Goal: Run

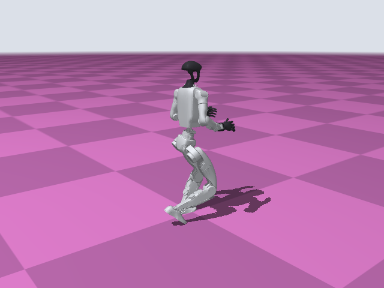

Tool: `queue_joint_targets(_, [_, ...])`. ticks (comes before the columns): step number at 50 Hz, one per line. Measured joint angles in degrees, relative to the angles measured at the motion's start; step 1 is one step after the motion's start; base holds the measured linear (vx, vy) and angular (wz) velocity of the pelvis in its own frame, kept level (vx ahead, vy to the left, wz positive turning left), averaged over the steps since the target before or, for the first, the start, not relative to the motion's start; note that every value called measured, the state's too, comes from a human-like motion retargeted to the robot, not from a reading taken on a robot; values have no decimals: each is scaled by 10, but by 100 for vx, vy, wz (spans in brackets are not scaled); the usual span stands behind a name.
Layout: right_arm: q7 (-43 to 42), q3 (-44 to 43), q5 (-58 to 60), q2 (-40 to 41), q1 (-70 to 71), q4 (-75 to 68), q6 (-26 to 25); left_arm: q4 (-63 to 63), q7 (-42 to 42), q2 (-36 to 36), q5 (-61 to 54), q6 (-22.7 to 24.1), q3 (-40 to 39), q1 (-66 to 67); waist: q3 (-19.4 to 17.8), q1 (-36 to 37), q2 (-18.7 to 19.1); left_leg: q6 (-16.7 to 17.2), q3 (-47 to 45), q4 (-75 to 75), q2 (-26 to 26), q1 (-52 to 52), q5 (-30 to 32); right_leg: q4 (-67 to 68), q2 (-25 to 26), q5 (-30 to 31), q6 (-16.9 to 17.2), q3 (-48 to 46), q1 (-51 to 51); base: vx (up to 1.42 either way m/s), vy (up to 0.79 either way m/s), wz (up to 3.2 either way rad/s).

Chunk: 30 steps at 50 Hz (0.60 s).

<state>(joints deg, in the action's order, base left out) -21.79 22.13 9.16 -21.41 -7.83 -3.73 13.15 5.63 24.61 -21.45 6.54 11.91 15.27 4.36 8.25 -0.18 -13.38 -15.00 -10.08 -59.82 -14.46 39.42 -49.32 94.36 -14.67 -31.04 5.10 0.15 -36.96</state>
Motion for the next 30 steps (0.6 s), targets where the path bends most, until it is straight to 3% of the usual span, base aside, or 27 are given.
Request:
queue_joint_targets(2, [2,-2,-3,-3,-25,-20,5,-7,23,11,7,-5,4,-65,5,-28,2,0,4,38,-7,-47,-7,5,-13,-36,-20,12,-74,0,3,-10])
queue_joint_targets(5, [10,-9,-24,-23,-69,-28,15,-4,33,26,4,0,8,-131,11,-52,28,0,12,109,-9,-142,2,-83,8,-77,-29,11,-142,6,9,-52])
queue_joint_targets(10, [16,-38,-49,-48,-127,-22,21,4,9,28,2,41,31,-165,13,-45,106,78,29,89,91,-247,62,-355,133,-83,-26,-40,-123,7,-5,-63])
queue_joint_targets(13, [3,-42,-50,-48,-128,-17,20,6,-9,29,5,45,48,-139,17,-30,121,97,36,-41,137,-244,117,-361,174,-84,-49,-47,-101,-3,-8,-22])
queue_joint_targets(16, [-12,-38,-35,-48,-90,-8,12,-6,-31,29,4,30,55,-93,5,2,125,84,43,-224,182,-197,144,-292,198,-125,-94,-50,-76,-5,-7,-1])
queue_joint_targets(20, [-29,-26,4,-47,18,-7,-7,-40,-63,22,-7,2,40,-23,-16,58,113,27,50,-383,213,-58,90,-260,204,-182,-121,-43,-25,-5,-5,27])
queue_joint_targets(24, [-31,-16,-6,-36,103,14,-7,-33,-103,-5,-48,0,2,70,-14,92,74,4,26,-270,163,59,48,-323,171,-160,-80,-21,59,1,2,49])
queue_joint_targets(30, [-7,-10,-34,-29,101,63,12,-6,-122,-33,-100,15,-27,167,5,100,16,32,-10,116,31,62,75,-353,88,-37,15,-12,163,3,7,57])
